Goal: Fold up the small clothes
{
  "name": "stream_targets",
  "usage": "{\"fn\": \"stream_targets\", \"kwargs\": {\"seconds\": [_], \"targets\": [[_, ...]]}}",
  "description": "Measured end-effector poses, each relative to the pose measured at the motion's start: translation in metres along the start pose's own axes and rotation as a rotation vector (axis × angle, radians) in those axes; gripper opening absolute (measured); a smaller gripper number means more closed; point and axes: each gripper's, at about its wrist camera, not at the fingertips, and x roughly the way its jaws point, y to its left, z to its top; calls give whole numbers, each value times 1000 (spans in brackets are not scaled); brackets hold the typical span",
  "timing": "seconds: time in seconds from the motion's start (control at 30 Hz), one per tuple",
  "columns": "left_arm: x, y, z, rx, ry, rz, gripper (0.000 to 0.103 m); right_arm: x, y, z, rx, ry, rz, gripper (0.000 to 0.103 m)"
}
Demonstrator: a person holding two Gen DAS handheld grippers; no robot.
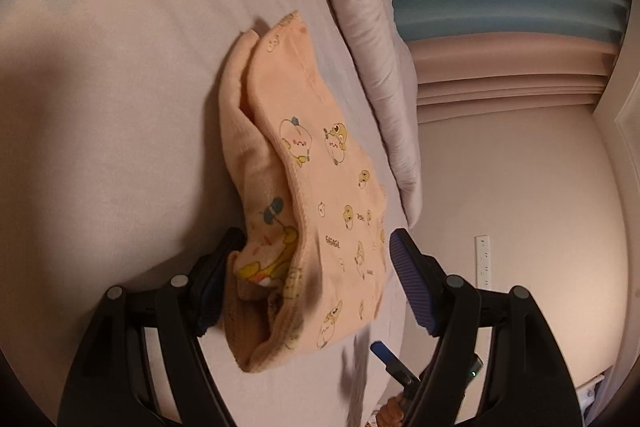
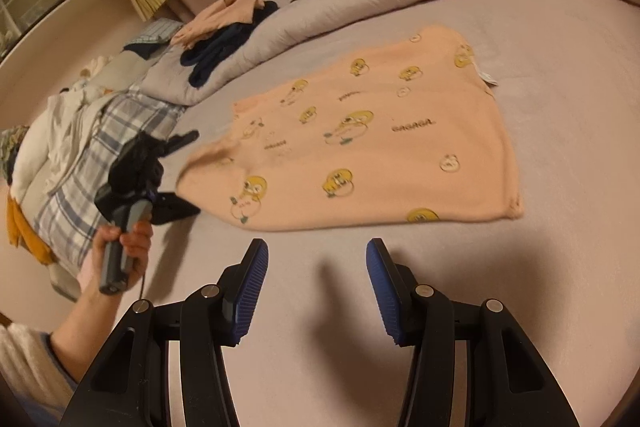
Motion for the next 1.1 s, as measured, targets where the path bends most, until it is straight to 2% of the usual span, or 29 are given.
{"fn": "stream_targets", "kwargs": {"seconds": [0.1,0.33,0.4,0.5,0.53,0.57,0.6,0.67,0.7,0.77,0.8,0.83,1.03,1.1], "targets": [[-2,1,8,-24,27,-32,74,7,3,3,-12,7,-16,51],[23,-13,25,70,130,70,74,23,13,16,-30,24,15,51],[32,-17,29,86,139,94,74,29,17,29,-29,15,41,51],[38,-19,32,98,123,112,72,45,25,53,-52,9,-4,51],[38,-19,30,108,115,119,67,51,27,60,-60,16,-22,51],[36,-19,27,127,105,135,55,59,29,69,-70,25,-40,51],[37,-19,26,142,101,153,48,67,30,76,-80,38,-61,51],[33,-13,24,136,100,179,21,88,36,94,-112,65,-110,51],[29,-11,23,127,96,181,17,96,38,100,-122,71,-117,51],[23,-13,23,131,76,178,17,112,42,111,-140,86,-145,51],[20,-19,22,150,71,177,18,119,45,115,-153,93,-147,49],[19,-25,20,171,66,177,17,128,49,118,-165,98,-146,42],[25,-48,13,262,83,210,17,167,54,137,-186,124,-208,15],[26,-48,12,263,86,221,17,181,48,139,-170,176,-249,7]]}}
